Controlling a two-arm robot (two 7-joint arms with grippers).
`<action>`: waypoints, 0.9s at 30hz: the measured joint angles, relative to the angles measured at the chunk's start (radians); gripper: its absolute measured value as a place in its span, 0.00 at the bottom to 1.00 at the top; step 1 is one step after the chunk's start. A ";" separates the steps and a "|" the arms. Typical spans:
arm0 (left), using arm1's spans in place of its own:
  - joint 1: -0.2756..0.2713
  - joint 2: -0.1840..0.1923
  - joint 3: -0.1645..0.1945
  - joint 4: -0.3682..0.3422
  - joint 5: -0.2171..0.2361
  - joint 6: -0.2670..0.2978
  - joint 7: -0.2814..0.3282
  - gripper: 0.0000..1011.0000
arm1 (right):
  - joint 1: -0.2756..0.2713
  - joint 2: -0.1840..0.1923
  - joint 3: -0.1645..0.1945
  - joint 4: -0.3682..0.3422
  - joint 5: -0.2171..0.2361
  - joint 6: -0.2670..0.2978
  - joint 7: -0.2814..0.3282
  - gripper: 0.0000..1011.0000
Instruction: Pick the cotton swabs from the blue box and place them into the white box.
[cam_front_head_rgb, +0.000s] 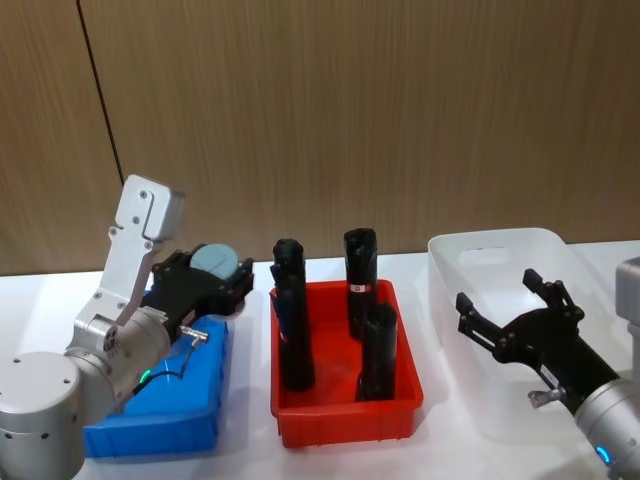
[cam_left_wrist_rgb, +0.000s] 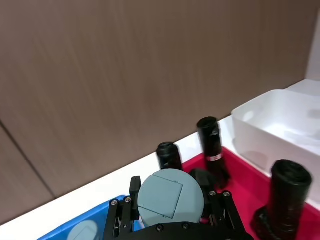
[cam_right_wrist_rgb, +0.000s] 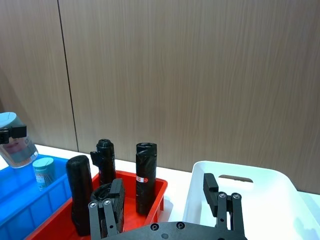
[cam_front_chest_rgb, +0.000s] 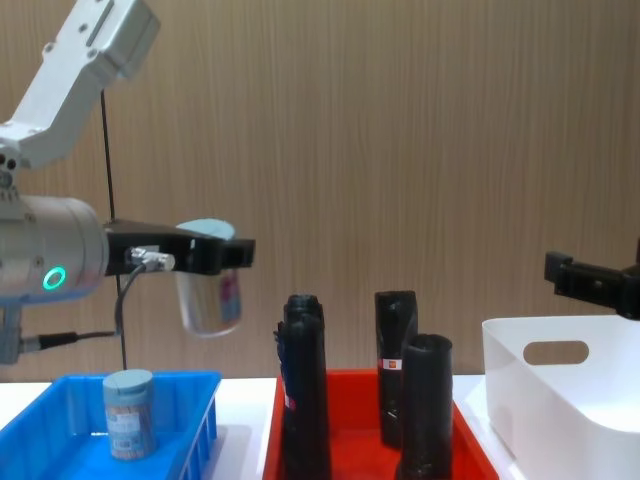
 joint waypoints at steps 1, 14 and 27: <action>0.000 0.001 0.000 -0.002 -0.002 -0.002 -0.012 0.66 | 0.000 0.000 0.000 0.000 0.000 0.000 0.000 0.99; -0.011 0.006 0.010 -0.005 -0.034 -0.046 -0.208 0.66 | 0.000 0.000 0.000 0.000 0.000 0.000 0.000 0.99; -0.030 0.006 0.022 0.036 -0.069 -0.101 -0.406 0.66 | 0.000 0.000 0.000 0.000 0.000 0.000 0.000 0.99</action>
